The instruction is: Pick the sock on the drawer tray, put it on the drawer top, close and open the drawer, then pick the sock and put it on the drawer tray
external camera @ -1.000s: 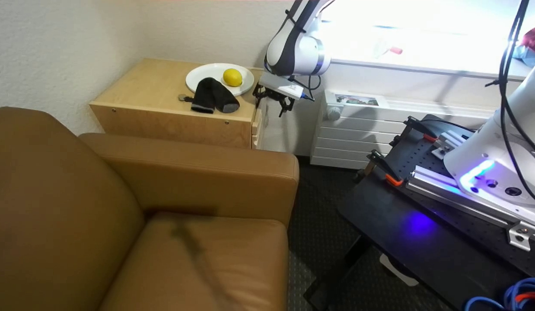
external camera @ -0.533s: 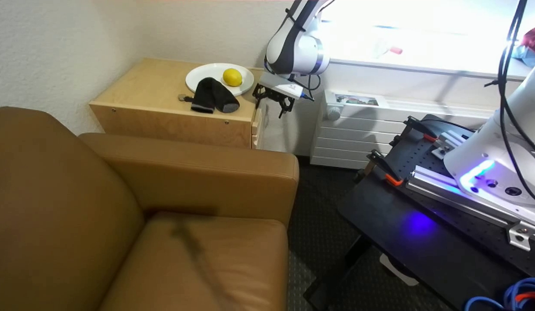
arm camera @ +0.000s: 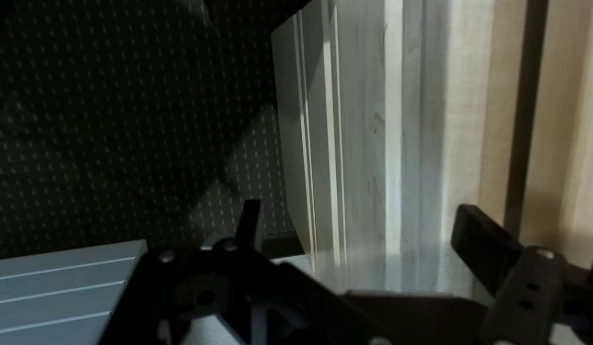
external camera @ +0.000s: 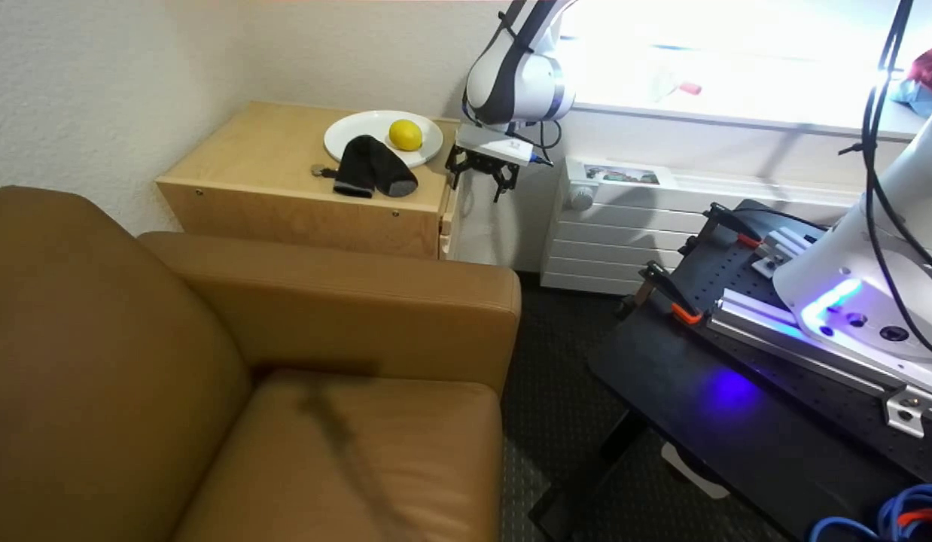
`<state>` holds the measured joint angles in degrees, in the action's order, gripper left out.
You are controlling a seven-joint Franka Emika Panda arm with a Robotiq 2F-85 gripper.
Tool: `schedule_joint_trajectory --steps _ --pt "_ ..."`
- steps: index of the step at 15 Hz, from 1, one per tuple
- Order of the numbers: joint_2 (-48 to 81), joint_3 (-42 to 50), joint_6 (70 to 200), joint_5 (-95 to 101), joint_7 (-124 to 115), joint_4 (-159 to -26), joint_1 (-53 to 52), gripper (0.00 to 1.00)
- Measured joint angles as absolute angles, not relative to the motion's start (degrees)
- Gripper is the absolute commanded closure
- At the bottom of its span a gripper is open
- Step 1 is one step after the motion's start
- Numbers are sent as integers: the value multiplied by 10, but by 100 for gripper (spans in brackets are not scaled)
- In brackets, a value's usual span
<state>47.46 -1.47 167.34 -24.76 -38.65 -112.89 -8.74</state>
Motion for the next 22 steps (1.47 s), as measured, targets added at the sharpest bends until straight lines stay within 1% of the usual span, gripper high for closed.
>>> schedule_joint_trajectory --steps 7,10,22 --pt "476 59 1676 -226 -389 -1143 -95 0" --pt "474 54 1684 -226 -388 -1143 -82 0" --pt "468 0 1711 -226 -386 -1147 -98 0"
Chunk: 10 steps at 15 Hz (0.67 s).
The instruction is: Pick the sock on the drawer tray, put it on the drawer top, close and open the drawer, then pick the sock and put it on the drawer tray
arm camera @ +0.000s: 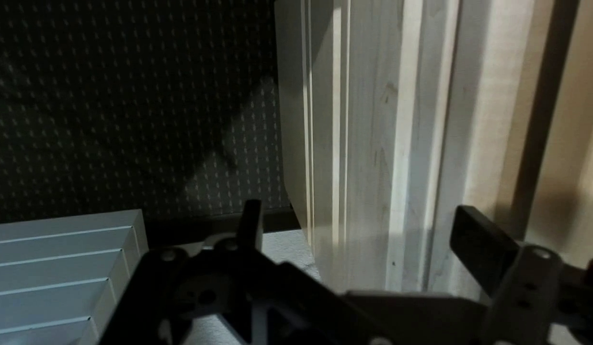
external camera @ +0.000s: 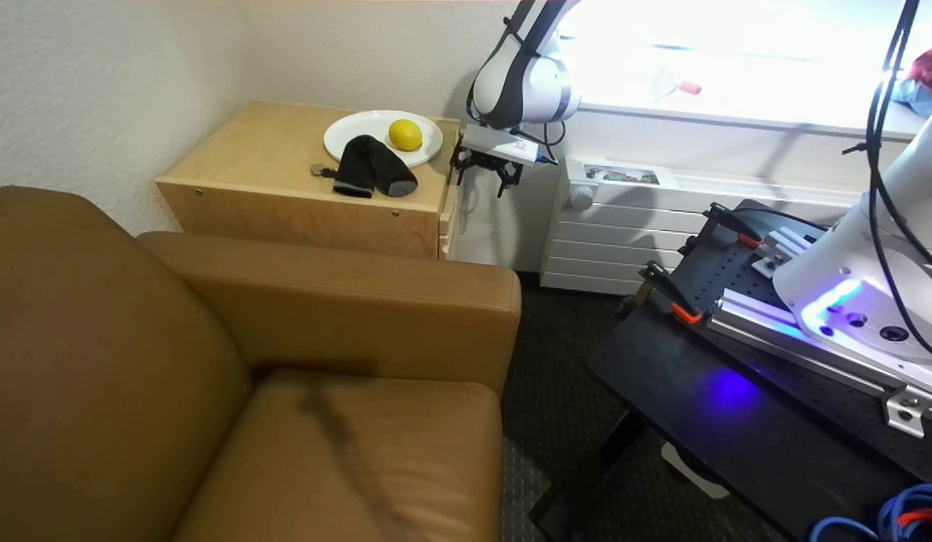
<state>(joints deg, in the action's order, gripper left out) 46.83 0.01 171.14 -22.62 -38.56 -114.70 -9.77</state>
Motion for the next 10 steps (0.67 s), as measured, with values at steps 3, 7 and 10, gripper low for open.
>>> schedule_joint_trajectory --steps 3,7,10 --pt "468 -1 1720 -226 -385 -1147 -105 0" --pt "468 -5 1733 -226 -383 -1147 -109 0" --pt "473 -6 1735 -226 -383 -1146 -111 0"
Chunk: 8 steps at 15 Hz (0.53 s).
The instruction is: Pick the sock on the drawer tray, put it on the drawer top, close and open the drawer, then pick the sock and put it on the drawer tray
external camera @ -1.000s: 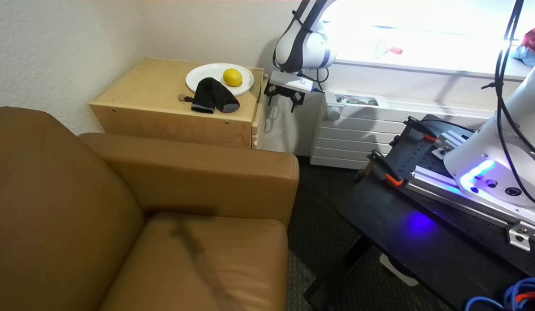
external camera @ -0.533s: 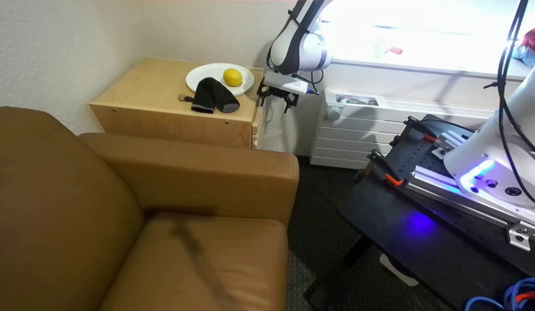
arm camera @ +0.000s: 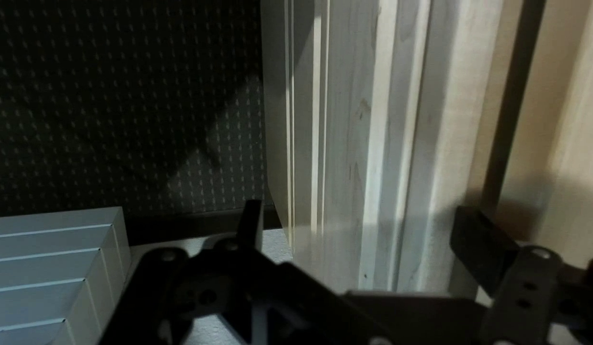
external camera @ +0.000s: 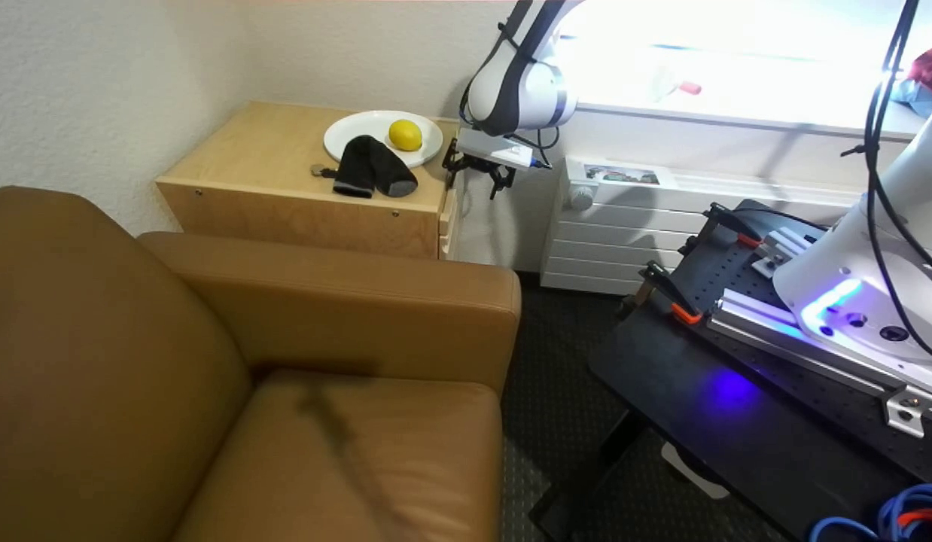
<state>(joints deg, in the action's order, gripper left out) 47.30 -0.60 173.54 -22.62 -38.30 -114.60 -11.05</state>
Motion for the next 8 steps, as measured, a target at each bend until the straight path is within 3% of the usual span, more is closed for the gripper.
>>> schedule_joint_trajectory --steps 8 --pt "480 29 1697 -226 -397 -1129 -145 0"
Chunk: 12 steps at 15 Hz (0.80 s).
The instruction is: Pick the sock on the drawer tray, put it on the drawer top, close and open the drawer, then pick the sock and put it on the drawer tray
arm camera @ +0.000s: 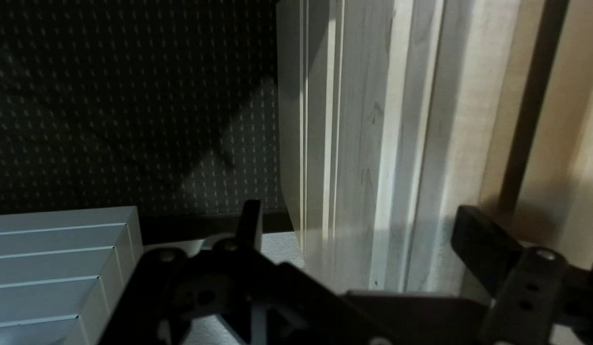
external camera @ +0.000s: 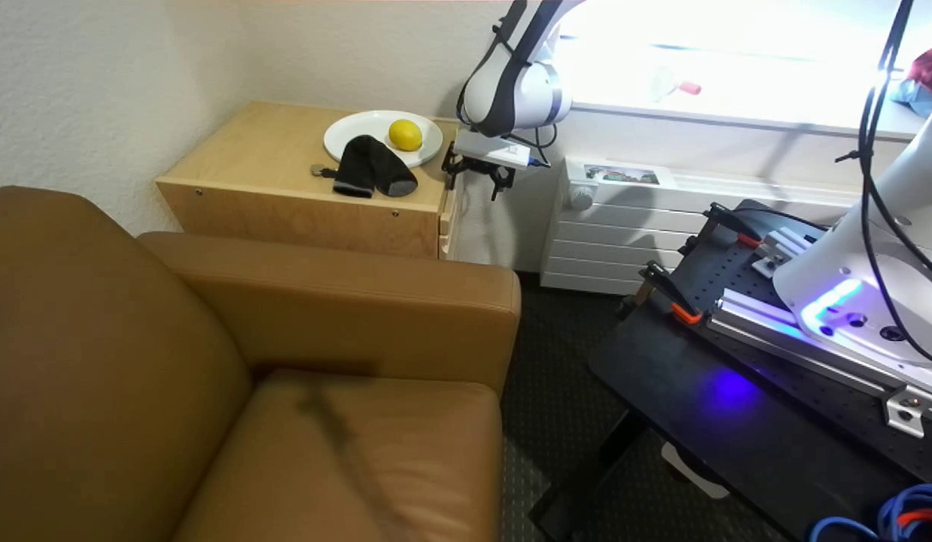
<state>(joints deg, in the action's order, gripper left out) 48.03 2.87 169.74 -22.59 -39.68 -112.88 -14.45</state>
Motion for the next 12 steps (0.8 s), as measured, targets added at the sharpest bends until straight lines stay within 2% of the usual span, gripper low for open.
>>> schedule_joint_trajectory --steps 5,12 --pt "480 59 1631 -221 -436 -1106 -166 0" --pt "485 71 1588 -220 -464 -1092 -134 0"
